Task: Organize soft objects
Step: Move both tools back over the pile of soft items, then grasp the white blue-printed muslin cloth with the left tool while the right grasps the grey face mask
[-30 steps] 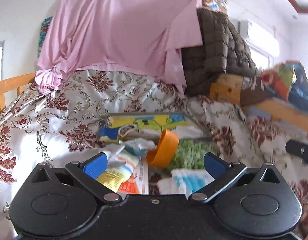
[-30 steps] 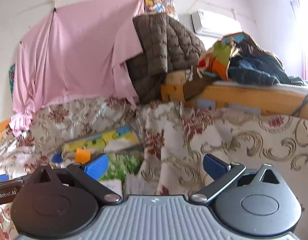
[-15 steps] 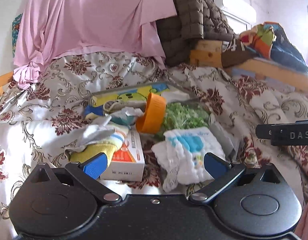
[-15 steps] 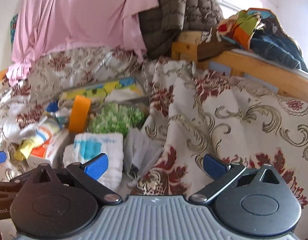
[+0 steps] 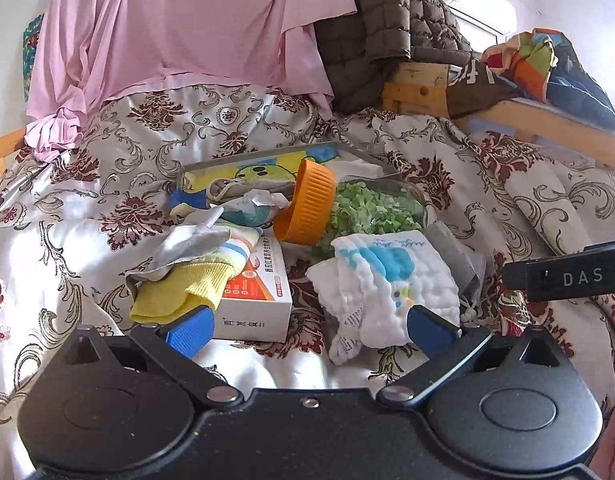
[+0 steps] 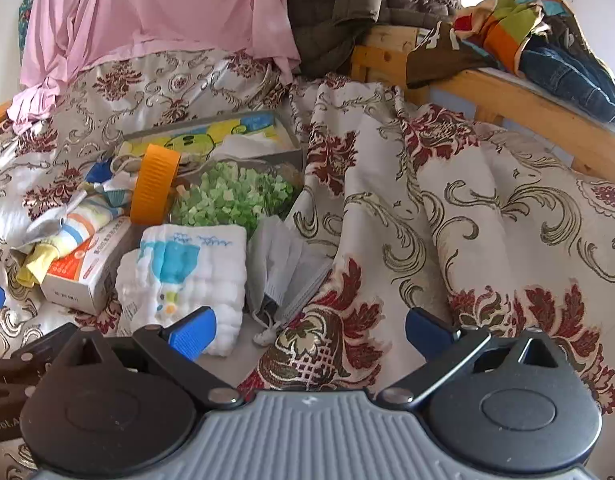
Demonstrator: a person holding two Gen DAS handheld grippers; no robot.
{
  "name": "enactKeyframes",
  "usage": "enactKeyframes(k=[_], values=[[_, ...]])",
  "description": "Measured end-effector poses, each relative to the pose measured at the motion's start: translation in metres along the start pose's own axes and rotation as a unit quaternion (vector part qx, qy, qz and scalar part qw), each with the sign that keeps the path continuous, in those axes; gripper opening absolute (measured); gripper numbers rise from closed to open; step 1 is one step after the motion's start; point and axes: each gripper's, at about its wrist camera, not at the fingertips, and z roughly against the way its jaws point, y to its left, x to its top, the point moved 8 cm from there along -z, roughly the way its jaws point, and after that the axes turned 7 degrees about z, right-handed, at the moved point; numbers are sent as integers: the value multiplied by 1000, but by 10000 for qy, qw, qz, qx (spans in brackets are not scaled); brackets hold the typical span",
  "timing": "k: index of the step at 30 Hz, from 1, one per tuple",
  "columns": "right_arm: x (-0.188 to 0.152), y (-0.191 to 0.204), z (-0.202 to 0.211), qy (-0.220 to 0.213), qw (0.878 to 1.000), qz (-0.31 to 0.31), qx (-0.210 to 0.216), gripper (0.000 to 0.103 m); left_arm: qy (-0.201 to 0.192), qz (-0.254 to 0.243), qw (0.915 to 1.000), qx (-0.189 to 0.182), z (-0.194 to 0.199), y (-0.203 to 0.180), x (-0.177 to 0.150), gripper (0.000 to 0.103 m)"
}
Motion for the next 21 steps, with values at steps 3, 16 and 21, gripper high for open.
enactKeyframes(k=[3,16,21], values=[[-1,0,-6,119,9999,-10,32,103,68,36,10000,-6,-3,-5,-1,102],[11,-3,-24,172,9924,-507,1106,103,229,-80,9996,-116,-15,-24,-11,102],[34,-5,-45,-15,9878,-348,1517,103,178,128,9995,-216,-25,-30,-6,102]])
